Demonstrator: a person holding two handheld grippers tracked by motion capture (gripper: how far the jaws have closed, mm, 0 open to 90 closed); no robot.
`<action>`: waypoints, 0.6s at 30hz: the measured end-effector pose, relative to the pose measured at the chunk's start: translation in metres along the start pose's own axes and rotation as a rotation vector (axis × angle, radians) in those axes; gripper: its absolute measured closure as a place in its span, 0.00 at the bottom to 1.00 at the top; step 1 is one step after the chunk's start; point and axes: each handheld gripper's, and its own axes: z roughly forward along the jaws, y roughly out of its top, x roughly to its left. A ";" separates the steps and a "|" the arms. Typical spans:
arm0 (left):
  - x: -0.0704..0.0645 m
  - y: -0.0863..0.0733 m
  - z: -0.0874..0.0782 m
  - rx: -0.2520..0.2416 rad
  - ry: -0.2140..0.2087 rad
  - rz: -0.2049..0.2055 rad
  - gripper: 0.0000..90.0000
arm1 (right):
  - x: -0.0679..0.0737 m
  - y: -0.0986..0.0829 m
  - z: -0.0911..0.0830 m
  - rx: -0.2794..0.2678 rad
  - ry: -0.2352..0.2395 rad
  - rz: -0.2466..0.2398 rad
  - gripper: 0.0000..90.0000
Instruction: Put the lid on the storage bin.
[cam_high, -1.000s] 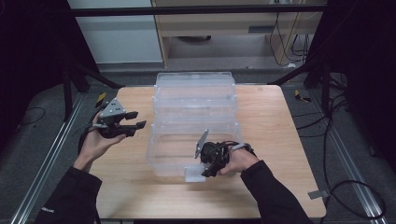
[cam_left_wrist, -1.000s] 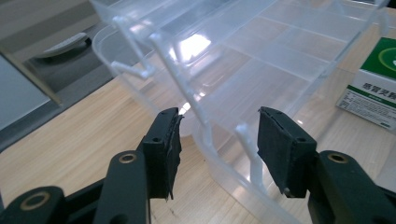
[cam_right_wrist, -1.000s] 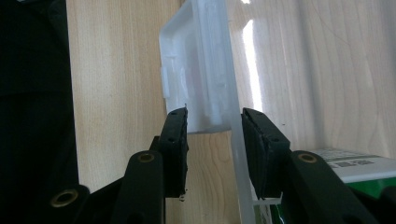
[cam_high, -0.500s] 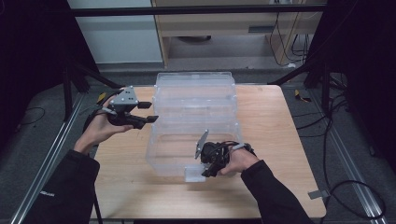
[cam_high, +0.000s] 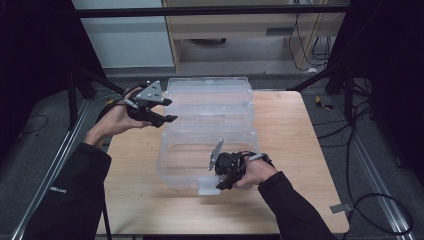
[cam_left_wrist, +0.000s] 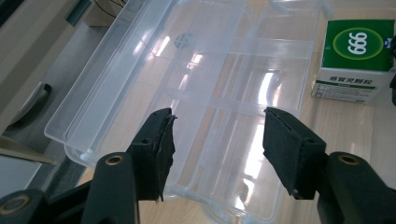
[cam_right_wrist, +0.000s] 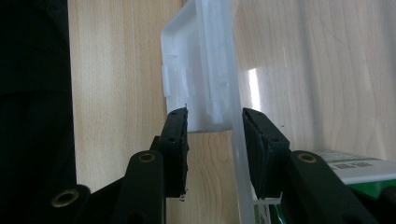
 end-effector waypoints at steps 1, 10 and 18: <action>0.002 0.002 0.003 0.011 -0.004 0.006 0.48 | 0.000 0.000 0.000 0.001 -0.002 -0.003 0.70; 0.015 0.012 0.023 0.096 -0.033 0.064 0.51 | -0.001 0.000 0.000 -0.002 0.006 -0.002 0.70; 0.021 0.016 0.039 0.136 -0.039 0.090 0.58 | -0.001 0.000 0.000 0.001 0.005 0.002 0.70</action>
